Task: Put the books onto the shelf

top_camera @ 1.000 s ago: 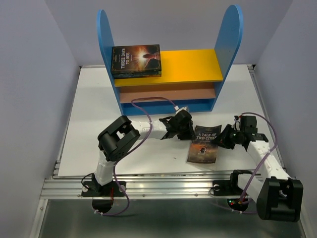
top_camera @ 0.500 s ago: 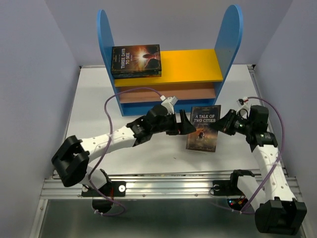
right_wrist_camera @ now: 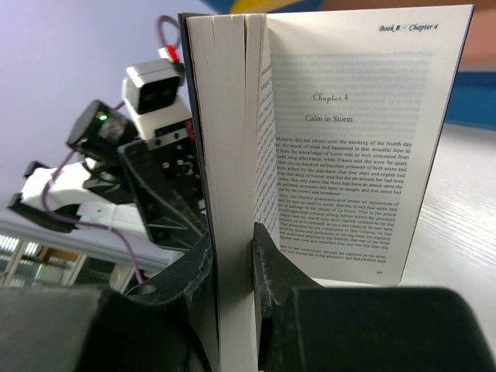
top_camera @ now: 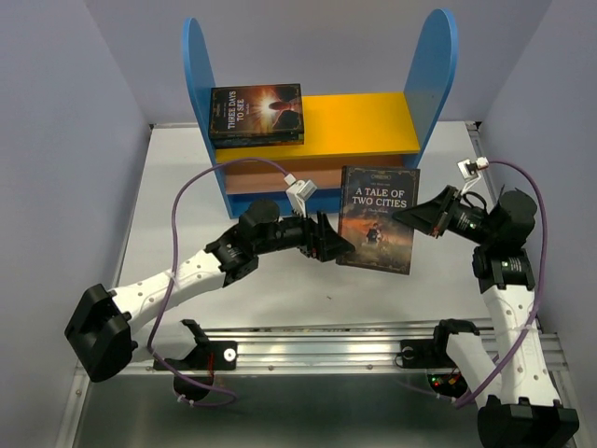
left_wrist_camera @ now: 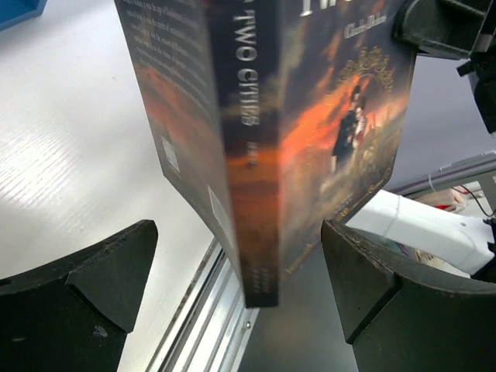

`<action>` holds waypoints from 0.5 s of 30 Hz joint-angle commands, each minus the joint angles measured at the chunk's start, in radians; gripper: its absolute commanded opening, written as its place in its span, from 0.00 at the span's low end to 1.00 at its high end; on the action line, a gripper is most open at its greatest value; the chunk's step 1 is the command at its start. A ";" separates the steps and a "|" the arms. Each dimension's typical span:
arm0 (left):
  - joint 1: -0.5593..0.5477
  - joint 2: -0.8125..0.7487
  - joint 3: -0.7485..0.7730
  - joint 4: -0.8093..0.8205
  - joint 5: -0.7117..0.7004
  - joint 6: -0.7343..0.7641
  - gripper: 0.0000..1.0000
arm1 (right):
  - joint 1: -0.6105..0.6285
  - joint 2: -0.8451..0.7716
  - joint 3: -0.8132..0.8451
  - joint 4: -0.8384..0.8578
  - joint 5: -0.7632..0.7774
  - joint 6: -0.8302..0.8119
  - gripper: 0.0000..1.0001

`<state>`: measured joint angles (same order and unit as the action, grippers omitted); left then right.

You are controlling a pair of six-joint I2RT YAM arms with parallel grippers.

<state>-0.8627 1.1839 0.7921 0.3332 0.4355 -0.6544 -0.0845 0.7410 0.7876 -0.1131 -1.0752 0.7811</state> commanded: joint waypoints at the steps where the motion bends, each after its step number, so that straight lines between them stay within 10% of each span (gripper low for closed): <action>1: 0.007 -0.015 -0.007 0.131 0.104 0.032 0.99 | 0.005 -0.025 0.075 0.271 -0.103 0.159 0.01; 9: 0.005 0.040 0.022 0.283 0.212 0.000 0.93 | 0.005 -0.022 0.042 0.362 -0.121 0.225 0.01; 15: 0.005 0.088 0.022 0.417 0.272 -0.065 0.17 | 0.005 -0.011 0.025 0.365 -0.126 0.221 0.01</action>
<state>-0.8593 1.2655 0.7918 0.5953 0.6395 -0.7010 -0.0837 0.7414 0.7891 0.1207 -1.1732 0.9535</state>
